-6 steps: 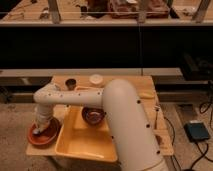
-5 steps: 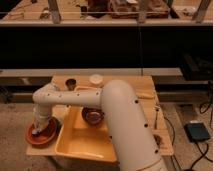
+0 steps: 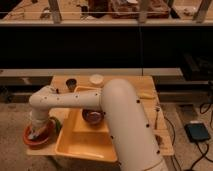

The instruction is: Wipe red bowl with towel

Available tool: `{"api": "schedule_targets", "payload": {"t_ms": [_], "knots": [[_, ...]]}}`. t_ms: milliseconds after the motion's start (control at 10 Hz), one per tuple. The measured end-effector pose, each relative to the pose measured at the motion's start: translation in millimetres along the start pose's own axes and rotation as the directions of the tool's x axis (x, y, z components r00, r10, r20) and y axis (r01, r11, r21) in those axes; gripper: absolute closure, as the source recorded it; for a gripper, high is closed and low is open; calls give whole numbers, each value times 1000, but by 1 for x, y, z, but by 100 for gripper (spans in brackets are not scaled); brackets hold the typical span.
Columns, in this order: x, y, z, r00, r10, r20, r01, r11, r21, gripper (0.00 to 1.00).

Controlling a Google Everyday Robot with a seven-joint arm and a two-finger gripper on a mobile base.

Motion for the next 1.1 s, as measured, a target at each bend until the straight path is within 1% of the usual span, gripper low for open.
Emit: {"api": "schedule_targets", "payload": {"t_ms": [200, 300, 500, 800, 1100], "knots": [[-3, 21, -11, 999, 29, -20, -30, 1000, -6, 80], [-2, 28, -15, 999, 42, -28, -42, 999, -7, 80], [9, 41, -25, 995, 88, -53, -88, 996, 3, 80], [21, 40, -29, 992, 107, -70, -106, 994, 17, 80], [37, 27, -31, 990, 110, -84, -107, 994, 38, 80]]}}
